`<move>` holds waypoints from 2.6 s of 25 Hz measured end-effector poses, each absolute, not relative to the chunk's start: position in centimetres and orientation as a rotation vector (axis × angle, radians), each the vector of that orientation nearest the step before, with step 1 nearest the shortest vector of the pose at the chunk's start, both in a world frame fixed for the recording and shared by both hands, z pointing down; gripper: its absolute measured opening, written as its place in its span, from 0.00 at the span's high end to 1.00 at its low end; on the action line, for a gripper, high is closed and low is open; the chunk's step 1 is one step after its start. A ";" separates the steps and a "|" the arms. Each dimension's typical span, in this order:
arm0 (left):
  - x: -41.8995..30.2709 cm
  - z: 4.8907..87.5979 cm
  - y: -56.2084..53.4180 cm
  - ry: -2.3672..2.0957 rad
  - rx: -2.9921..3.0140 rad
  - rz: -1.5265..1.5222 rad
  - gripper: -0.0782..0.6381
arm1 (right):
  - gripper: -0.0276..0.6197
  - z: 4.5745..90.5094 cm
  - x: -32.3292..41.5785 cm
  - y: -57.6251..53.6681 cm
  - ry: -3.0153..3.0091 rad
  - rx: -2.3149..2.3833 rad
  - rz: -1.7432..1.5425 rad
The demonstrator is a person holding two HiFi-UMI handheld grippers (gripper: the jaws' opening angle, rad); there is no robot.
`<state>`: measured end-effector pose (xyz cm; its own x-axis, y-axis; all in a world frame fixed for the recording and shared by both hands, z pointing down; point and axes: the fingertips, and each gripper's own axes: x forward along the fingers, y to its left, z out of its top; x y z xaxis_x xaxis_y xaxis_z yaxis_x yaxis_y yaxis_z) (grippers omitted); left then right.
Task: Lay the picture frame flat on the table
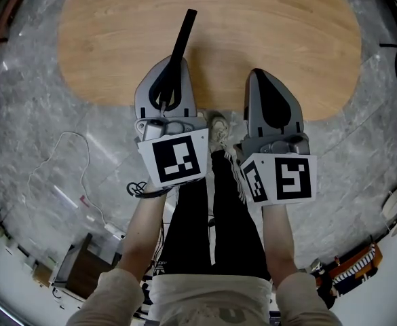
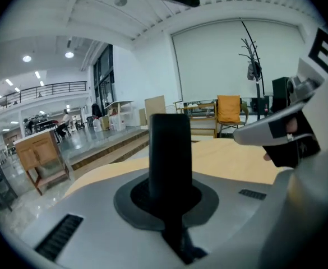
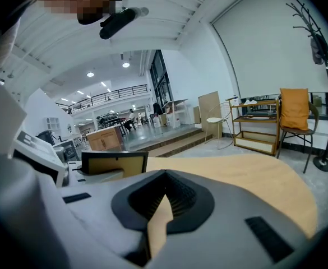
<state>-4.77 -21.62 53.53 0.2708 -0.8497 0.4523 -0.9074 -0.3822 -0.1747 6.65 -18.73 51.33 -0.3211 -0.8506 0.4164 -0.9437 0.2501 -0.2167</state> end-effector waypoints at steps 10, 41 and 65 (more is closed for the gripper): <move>-0.7 59.1 -24.1 -1.475 2.607 1.344 0.87 | 0.95 52.9 9.0 -18.3 -2.238 1.699 0.642; 4.7 70.1 -22.6 -0.792 2.688 2.257 0.74 | 0.95 56.1 11.4 -16.2 -2.210 1.648 0.801; 5.1 71.4 -19.0 -0.377 2.571 2.093 0.46 | 0.95 57.3 11.0 -15.6 -2.231 1.599 0.926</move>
